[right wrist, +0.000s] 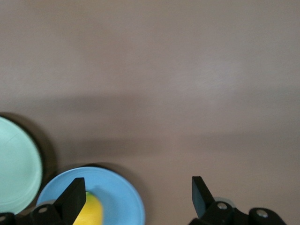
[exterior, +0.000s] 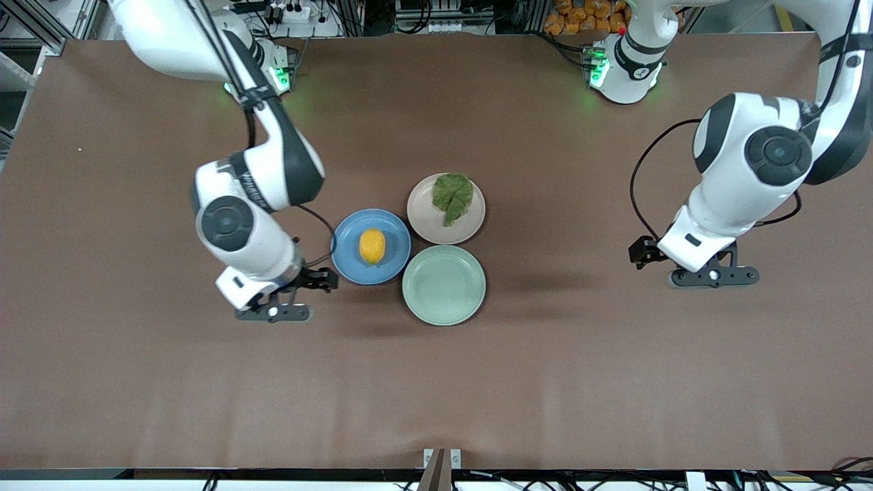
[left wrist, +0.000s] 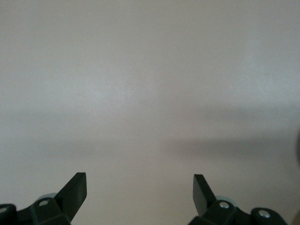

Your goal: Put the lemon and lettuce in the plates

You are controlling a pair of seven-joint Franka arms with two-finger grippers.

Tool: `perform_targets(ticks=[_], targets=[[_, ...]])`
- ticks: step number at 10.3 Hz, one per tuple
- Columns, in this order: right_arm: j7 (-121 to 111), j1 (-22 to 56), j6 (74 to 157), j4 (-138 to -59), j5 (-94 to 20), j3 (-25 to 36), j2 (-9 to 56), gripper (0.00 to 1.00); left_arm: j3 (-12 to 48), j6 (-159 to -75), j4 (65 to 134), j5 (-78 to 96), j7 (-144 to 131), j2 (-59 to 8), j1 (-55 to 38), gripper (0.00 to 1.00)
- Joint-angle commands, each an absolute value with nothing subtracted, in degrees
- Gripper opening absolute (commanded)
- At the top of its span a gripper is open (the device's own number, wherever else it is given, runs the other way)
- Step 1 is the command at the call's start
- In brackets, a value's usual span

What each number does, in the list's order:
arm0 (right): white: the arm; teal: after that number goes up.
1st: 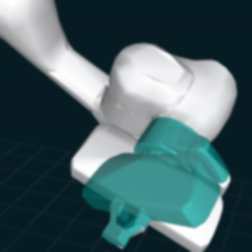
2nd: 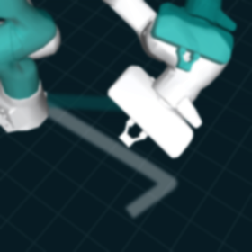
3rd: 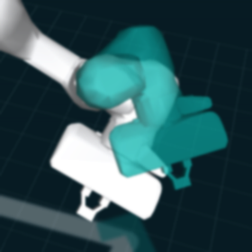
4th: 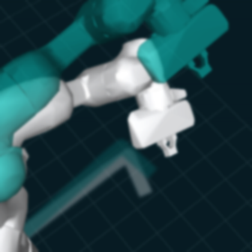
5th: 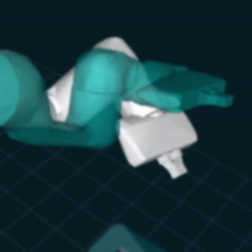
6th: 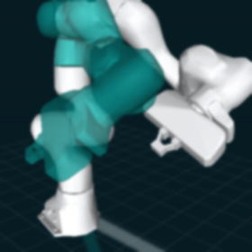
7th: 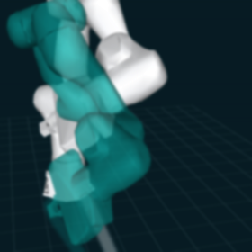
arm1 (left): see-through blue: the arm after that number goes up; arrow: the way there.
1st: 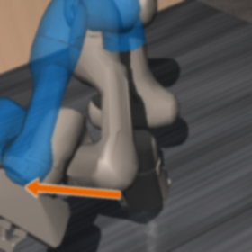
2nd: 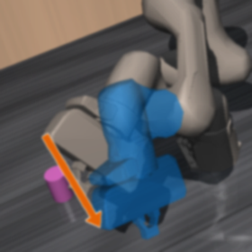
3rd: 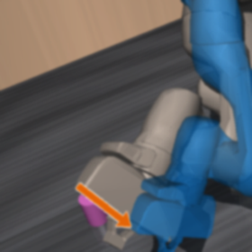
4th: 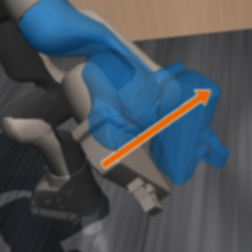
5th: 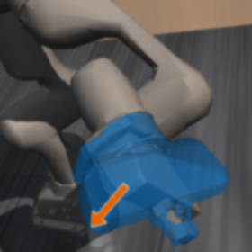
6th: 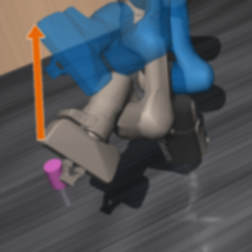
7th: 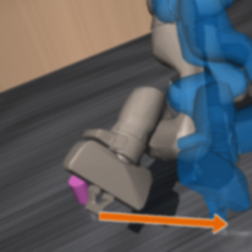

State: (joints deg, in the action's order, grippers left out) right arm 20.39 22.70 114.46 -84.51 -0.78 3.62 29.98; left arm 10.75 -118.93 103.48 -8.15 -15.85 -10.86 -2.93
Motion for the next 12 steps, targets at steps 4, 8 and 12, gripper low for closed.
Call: perform_targets(ticks=[4, 8, 12], targets=[[9.4, 9.4, 105.4, -85.1, 0.8, 2.8, 24.7, 1.00, 9.4, -106.9, 100.5, -2.0, -10.7, -2.5, -2.6, 1.00], [9.3, 3.7, 104.8, -91.1, 1.1, 3.0, 17.4, 1.00, 8.7, -95.3, 92.7, 2.4, -10.0, -1.1, -2.1, 1.00], [9.3, -3.6, 108.0, -104.6, 1.8, -4.3, 6.4, 1.00, 7.8, -91.3, 88.8, 1.8, -10.3, -0.4, -2.1, 1.00]])
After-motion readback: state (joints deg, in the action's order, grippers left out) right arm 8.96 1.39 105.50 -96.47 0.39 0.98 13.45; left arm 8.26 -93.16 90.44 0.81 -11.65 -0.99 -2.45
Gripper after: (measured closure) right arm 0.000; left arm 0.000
